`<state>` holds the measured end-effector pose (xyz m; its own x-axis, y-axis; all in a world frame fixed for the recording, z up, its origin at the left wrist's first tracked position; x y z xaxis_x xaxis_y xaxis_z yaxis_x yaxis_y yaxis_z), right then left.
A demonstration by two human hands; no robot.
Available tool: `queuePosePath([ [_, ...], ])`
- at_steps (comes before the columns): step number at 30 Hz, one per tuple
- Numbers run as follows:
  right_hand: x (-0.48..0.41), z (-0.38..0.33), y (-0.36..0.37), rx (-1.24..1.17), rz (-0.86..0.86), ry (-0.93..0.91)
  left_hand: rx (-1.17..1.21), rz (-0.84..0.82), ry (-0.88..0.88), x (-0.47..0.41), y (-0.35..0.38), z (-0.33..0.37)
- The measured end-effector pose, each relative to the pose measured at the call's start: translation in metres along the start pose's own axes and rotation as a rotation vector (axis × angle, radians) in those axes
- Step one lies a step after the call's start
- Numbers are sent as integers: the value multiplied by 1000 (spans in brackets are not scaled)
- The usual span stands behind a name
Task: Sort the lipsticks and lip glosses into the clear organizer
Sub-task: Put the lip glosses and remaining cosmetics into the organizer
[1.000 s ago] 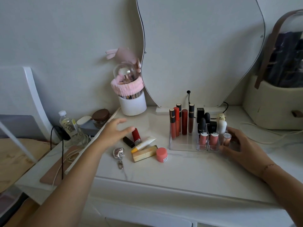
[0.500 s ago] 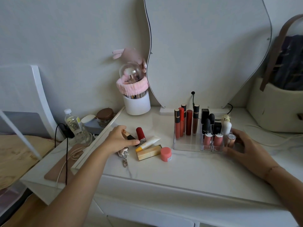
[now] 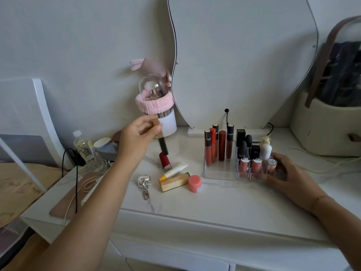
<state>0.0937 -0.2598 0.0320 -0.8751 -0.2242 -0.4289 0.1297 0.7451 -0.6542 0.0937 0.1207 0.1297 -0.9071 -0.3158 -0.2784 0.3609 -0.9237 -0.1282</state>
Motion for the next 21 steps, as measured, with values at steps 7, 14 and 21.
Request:
queuePosePath([
  [7, -1, 1, 1, -30, 6, -15, -39, -195, 185, 27, 101, 69],
  [14, -1, 3, 1, -60, 1, -8, -480, -159, 261, 32, 152, 46],
  [21, -2, 4, 2, -62, 8, -12, -744, -57, 380, 29, 157, 34],
])
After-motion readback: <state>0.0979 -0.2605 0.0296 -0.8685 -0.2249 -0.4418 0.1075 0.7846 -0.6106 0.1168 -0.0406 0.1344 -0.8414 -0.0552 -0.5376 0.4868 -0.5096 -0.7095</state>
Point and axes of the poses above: each hand's wrist, its own x-axis away from the middle knuckle, its own y-axis out of the palm, z = x × y, the point moved 7 cm from there along -x, towards the middle knuckle, and after that the axes turned 13 degrees about -y, right-handed, at the moved point
